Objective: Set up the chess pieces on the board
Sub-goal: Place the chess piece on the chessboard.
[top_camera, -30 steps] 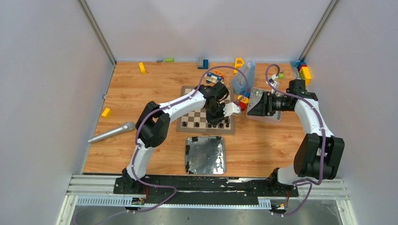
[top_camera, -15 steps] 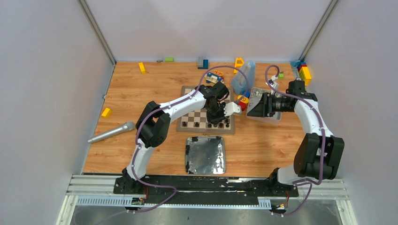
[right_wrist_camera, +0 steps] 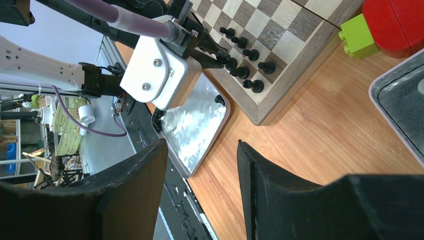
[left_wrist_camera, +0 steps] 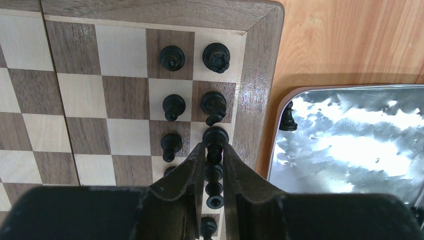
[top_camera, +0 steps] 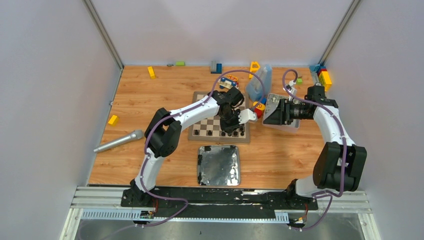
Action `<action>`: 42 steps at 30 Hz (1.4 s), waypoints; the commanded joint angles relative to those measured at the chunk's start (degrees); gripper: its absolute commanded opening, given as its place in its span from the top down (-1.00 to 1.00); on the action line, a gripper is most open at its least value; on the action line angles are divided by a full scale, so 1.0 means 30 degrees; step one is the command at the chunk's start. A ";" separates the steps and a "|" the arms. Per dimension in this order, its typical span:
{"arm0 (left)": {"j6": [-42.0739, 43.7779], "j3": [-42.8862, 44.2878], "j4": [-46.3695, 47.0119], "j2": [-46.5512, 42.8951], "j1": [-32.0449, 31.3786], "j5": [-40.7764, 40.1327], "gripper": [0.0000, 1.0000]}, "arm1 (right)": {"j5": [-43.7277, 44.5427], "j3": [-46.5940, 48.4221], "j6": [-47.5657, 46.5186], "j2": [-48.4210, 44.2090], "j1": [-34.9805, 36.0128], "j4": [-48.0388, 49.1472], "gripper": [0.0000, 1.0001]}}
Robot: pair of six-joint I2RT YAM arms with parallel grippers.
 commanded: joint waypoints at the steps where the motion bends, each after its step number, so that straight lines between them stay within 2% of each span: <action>1: -0.0184 0.0282 0.0201 -0.0105 0.0030 0.0299 0.45 | -0.0836 0.0043 -0.0579 0.0058 -0.0101 0.0578 -0.08; 12: -0.0185 0.0280 0.0072 -0.0886 0.0157 0.0242 0.33 | -0.0866 0.0072 -0.0609 0.0172 -0.0101 0.0542 -0.08; 17: -0.0111 0.0033 0.0039 -0.2014 0.0283 0.0223 0.12 | -0.0808 0.0057 -0.0934 -0.0001 -0.0086 0.0362 -0.09; 22: 0.0003 -0.1040 0.0447 -0.4592 0.0588 -0.0012 0.01 | 0.0042 -0.0103 -0.1329 -0.0583 0.0463 0.0316 -0.10; 27: 0.0706 -0.4670 0.1026 -0.8654 0.1169 -0.0306 -0.13 | 0.1342 -0.0598 -0.1847 -0.1384 0.1882 0.0437 -0.11; 33: 0.4169 -1.0694 0.0556 -1.3039 0.1268 0.0690 -0.16 | 0.1754 -0.1120 -0.1617 -0.1709 0.2438 0.1107 -0.10; 37: 0.6050 -1.3004 0.0065 -1.3908 0.1055 0.1135 -0.17 | 0.1860 -0.1290 -0.1463 -0.1593 0.2573 0.1293 -0.10; 42: 0.7963 -1.4845 0.1301 -1.3756 0.0358 0.0706 -0.19 | 0.2043 -0.1440 -0.1372 -0.1581 0.2747 0.1439 -0.10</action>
